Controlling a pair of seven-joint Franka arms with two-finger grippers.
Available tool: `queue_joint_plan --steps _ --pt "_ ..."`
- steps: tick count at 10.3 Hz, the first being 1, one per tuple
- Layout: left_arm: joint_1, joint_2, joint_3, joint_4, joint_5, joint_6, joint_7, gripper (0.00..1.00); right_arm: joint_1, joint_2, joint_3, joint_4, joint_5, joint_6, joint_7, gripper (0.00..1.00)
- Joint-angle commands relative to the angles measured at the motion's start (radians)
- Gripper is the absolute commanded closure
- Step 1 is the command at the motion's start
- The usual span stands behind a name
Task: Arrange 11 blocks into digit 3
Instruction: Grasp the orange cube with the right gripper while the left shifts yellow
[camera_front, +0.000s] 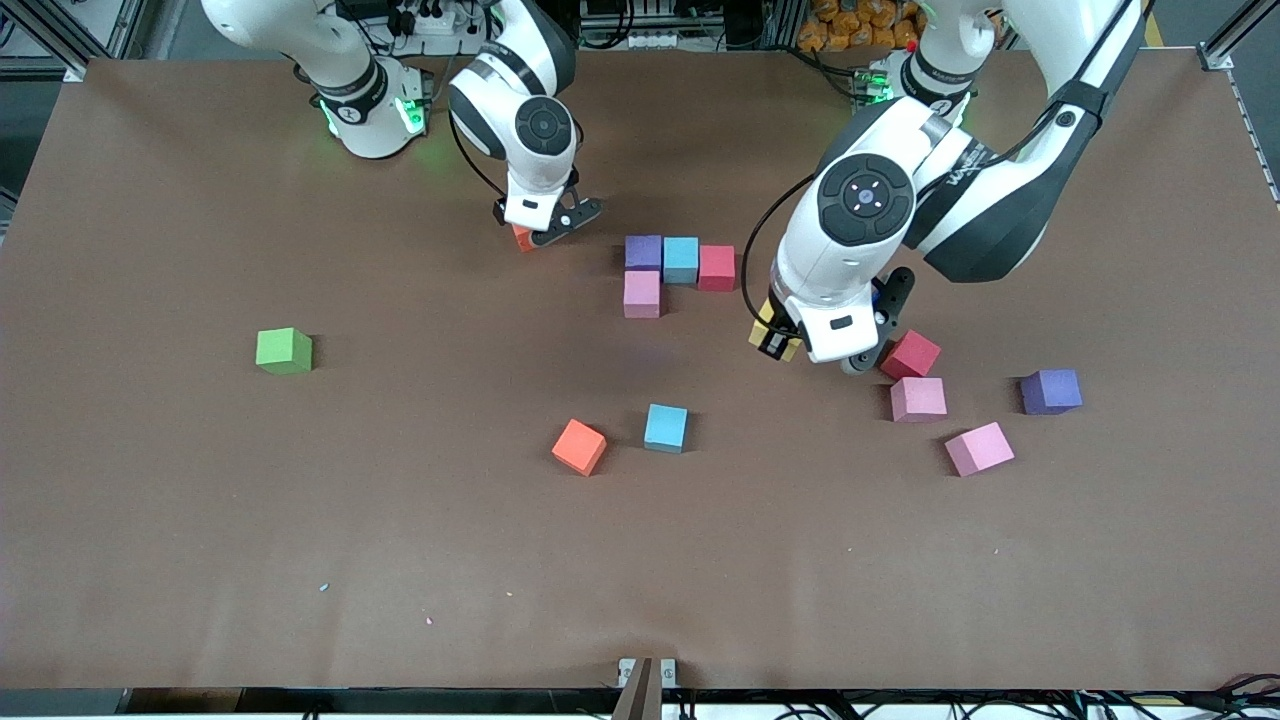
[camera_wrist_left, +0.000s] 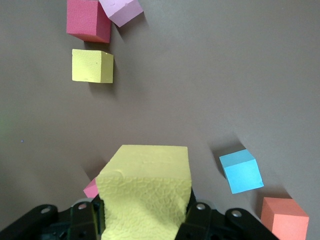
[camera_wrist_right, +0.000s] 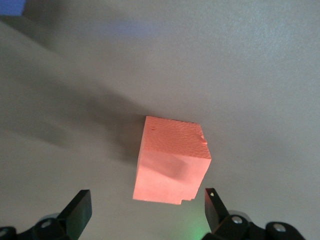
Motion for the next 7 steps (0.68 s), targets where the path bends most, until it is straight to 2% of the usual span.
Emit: queue_joint_plan --steps 1,7 --pt "0.001 -0.009 -0.002 0.013 -0.020 -0.018 0.004 1.00 -0.008 -0.017 0.003 -0.073 -0.016 0.086 -0.010 0.00" --pt "0.064 -0.035 0.002 0.021 -0.097 -0.018 -0.057 1.00 -0.015 0.035 0.003 -0.101 -0.015 0.194 -0.009 0.00"
